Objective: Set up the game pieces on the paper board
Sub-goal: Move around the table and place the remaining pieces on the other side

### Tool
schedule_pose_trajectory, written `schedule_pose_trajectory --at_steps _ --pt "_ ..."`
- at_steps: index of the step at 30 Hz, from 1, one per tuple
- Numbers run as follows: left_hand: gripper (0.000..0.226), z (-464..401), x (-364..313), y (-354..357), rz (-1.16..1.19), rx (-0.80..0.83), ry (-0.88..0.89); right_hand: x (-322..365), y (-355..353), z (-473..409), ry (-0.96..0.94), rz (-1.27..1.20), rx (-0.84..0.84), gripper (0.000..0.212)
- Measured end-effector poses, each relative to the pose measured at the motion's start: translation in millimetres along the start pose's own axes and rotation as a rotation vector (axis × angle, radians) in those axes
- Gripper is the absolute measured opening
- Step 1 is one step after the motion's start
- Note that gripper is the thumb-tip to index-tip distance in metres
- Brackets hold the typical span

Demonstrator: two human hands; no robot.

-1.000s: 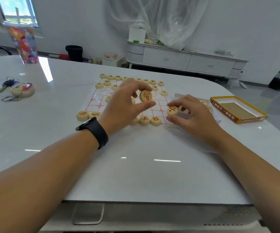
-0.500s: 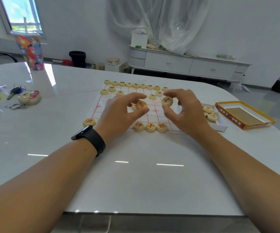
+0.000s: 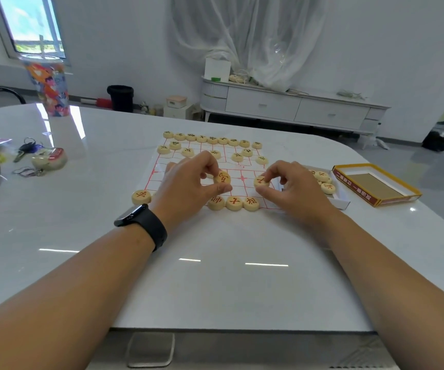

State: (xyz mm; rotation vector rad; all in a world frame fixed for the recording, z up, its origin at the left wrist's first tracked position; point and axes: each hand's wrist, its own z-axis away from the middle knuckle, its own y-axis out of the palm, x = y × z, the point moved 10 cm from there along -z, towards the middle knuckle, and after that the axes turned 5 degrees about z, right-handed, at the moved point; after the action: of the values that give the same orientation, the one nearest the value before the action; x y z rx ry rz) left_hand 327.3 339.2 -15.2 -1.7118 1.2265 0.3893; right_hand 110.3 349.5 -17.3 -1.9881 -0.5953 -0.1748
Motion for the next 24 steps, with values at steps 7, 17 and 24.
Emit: schedule_pose_trajectory --at_steps 7,17,24 --pt "0.033 -5 14 -17 0.014 -0.097 -0.051 -1 -8 2 0.035 -0.169 0.006 0.017" --pt "0.042 14 40 -71 -0.117 -0.085 -0.084 81 18 -2 -0.219 -0.018 -0.060 0.023" --pt "0.034 23 45 -79 -0.097 -0.097 -0.066 113 41 -12 -0.215 0.020 -0.066 0.021"
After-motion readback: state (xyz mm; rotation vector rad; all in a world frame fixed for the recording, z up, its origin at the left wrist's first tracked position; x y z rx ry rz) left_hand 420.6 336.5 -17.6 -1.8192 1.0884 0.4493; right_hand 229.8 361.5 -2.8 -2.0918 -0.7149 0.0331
